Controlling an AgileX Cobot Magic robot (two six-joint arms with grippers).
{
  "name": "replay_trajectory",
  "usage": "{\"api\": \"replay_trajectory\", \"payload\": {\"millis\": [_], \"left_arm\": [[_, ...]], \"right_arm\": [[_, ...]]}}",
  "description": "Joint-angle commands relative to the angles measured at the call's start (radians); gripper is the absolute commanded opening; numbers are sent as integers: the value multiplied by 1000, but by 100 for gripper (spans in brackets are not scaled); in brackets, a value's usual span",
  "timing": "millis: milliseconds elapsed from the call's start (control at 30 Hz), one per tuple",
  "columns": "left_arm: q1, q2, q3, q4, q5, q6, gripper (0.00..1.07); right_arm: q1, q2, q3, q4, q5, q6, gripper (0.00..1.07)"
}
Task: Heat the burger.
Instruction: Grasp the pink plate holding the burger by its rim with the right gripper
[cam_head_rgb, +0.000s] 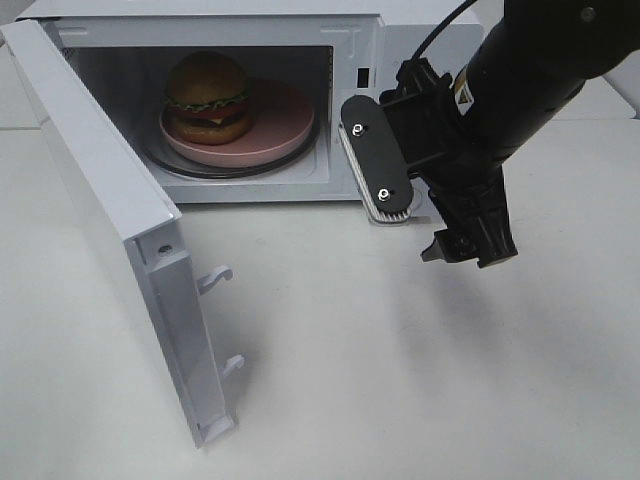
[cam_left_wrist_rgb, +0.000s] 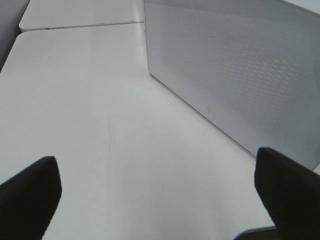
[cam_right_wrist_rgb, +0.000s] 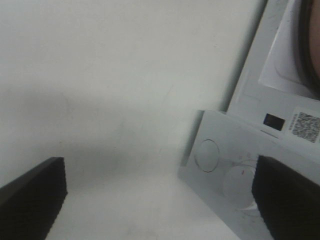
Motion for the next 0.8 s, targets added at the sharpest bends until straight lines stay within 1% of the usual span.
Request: {"api": "replay_trajectory", "payload": {"millis": [33,200,267,300,333,400,433,800], "left_arm": [[3,-7,1,-3,-1,0,98],[3,-7,1,-3,-1,0,98],[3,-7,1,-3,-1,0,98],[3,-7,1,-3,-1,0,98],[3,-7,1,-3,-1,0,98],[3,-7,1,-3,-1,0,98],[3,-7,1,-3,-1,0,98],[3,-7,1,-3,-1,0,98]], "right_arm": [[12,-4,-6,-24,-83,-4,97],[40,22,-25,-47,-118,-1,97],[49,60,-65,-47,-119,0,96],[49,60,-65,-47,-119,0,96],[49,86,-94,-47,-121,0,96],[49,98,-110,-47,-123,3,95],[50,121,-141,-46,-128,7,95],[74,237,-253,-42,-184,44,94]]}}
